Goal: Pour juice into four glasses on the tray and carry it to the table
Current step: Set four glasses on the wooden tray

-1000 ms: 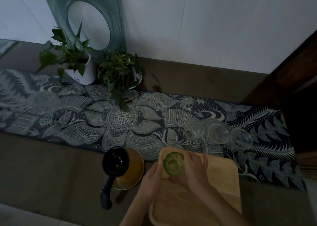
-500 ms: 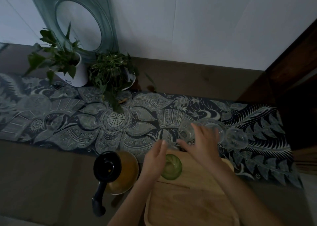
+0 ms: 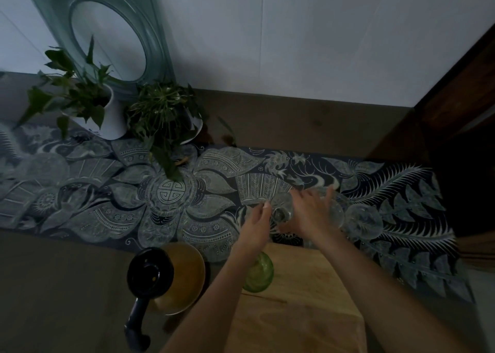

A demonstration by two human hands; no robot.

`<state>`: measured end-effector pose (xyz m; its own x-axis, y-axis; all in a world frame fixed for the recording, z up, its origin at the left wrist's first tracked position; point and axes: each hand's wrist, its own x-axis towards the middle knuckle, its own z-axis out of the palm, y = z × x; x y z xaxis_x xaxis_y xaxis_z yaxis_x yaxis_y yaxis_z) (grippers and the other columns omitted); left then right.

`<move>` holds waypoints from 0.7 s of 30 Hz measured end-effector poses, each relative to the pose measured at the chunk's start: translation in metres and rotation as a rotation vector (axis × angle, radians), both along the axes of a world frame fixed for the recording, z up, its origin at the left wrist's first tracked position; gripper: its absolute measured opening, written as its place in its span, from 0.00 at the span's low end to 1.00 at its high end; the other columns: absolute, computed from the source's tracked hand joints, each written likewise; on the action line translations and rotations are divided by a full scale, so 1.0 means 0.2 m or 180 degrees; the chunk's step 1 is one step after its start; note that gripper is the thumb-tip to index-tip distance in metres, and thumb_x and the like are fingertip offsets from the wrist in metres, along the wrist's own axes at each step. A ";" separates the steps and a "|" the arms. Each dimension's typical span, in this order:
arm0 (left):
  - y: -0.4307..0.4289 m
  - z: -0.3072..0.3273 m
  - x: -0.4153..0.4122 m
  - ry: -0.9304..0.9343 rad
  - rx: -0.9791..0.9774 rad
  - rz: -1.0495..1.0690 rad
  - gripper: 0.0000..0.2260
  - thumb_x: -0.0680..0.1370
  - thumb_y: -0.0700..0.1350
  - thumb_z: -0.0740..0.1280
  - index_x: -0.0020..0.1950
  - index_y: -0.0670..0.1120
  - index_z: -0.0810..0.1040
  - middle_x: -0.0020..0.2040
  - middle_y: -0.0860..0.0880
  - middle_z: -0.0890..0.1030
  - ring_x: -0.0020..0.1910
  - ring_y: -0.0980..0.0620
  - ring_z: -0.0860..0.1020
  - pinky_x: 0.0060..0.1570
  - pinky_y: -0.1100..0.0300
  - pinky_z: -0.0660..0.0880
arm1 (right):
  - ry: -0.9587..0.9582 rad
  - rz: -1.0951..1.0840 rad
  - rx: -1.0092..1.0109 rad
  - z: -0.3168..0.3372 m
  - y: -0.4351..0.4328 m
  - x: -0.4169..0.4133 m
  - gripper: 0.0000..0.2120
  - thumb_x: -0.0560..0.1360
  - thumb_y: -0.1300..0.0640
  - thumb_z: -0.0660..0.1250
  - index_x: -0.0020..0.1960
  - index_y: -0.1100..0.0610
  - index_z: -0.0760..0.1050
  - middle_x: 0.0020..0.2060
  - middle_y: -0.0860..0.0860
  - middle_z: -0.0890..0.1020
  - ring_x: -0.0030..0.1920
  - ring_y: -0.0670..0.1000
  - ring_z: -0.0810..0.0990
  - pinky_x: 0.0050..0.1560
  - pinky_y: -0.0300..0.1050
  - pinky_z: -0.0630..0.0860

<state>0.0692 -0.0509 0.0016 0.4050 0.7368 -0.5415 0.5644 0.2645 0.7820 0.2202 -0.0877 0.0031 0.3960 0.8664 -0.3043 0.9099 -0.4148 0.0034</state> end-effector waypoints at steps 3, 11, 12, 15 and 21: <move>0.00 0.02 0.00 0.0004 0.0015 0.0061 0.28 0.82 0.66 0.48 0.70 0.50 0.73 0.61 0.49 0.77 0.63 0.47 0.75 0.54 0.54 0.66 | 0.0006 -0.0017 0.0017 0.02 0.00 0.00 0.49 0.58 0.25 0.73 0.70 0.52 0.69 0.64 0.51 0.79 0.69 0.56 0.73 0.72 0.75 0.40; -0.04 0.15 -0.05 -0.0161 0.0252 0.0148 0.23 0.83 0.65 0.50 0.62 0.53 0.76 0.56 0.53 0.80 0.58 0.49 0.78 0.55 0.51 0.71 | 0.0066 -0.0020 0.0380 0.11 -0.03 -0.04 0.51 0.53 0.19 0.62 0.65 0.52 0.73 0.61 0.49 0.81 0.67 0.54 0.75 0.73 0.76 0.41; -0.05 0.19 -0.06 -0.0239 0.0273 0.0208 0.21 0.83 0.64 0.51 0.59 0.54 0.77 0.54 0.55 0.80 0.56 0.51 0.79 0.52 0.53 0.71 | 0.0087 -0.0081 0.0474 0.14 -0.04 -0.04 0.53 0.52 0.18 0.58 0.65 0.52 0.73 0.61 0.49 0.81 0.66 0.54 0.75 0.73 0.75 0.40; -0.08 0.29 -0.10 -0.0500 0.0263 0.0372 0.19 0.80 0.68 0.52 0.54 0.60 0.78 0.49 0.59 0.81 0.50 0.61 0.80 0.49 0.55 0.75 | 0.0108 -0.0229 0.0770 0.23 -0.08 -0.06 0.53 0.51 0.18 0.55 0.65 0.50 0.75 0.59 0.48 0.81 0.65 0.54 0.75 0.73 0.74 0.42; -0.27 0.37 -0.18 -0.0787 0.0448 0.0040 0.22 0.78 0.70 0.57 0.66 0.62 0.76 0.60 0.61 0.82 0.59 0.62 0.79 0.61 0.50 0.77 | 0.0247 -0.0531 0.1527 0.35 -0.34 -0.13 0.45 0.57 0.18 0.63 0.58 0.51 0.77 0.53 0.49 0.83 0.60 0.55 0.78 0.73 0.74 0.48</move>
<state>0.0337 -0.1057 0.0756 0.5023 0.8035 -0.3195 0.3493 0.1495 0.9250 0.1942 -0.1553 0.0730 0.5329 0.8426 0.0780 0.8211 -0.4927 -0.2880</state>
